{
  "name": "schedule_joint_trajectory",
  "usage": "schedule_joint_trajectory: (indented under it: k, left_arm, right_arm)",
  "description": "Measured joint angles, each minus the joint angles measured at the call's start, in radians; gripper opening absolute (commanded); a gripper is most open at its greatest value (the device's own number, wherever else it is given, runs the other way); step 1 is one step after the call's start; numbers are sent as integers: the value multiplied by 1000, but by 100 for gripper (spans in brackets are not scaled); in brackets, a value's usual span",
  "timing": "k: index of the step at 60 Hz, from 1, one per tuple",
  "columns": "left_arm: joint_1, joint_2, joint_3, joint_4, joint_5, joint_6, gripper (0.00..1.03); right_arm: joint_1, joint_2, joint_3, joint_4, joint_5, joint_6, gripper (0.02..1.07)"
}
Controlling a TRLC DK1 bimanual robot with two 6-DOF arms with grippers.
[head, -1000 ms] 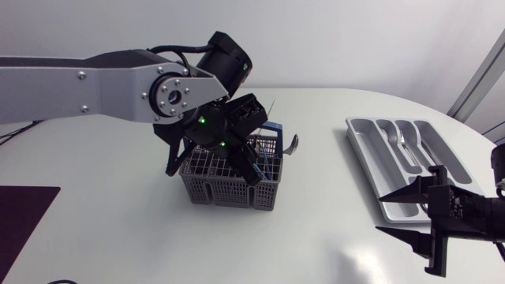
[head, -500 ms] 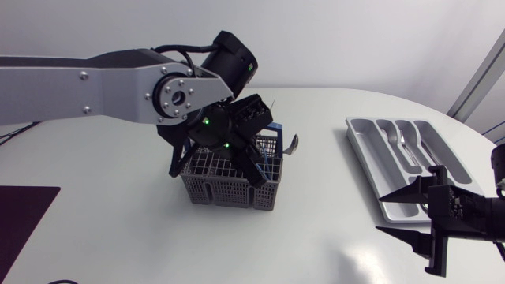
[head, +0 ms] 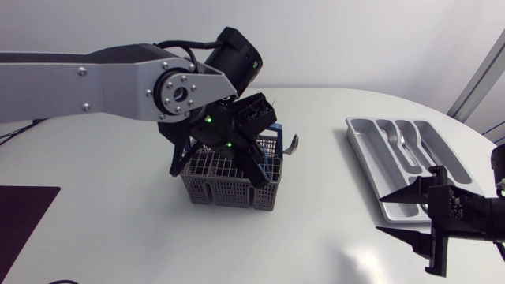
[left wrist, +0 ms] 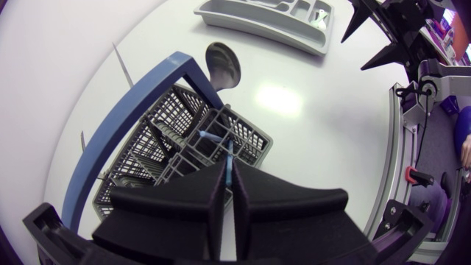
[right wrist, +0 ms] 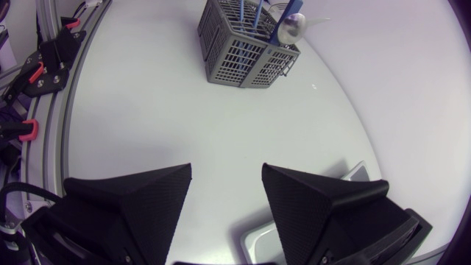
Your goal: Sort the cutlery from the basket into the organizer compartments.
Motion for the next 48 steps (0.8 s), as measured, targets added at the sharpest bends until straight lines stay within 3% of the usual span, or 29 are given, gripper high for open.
schedule_joint_trajectory:
  k: [48]
  left_arm:
    - [20,-113,59,-141,0,15,3]
  right_arm:
    - [0,1,0,0,3,0,72]
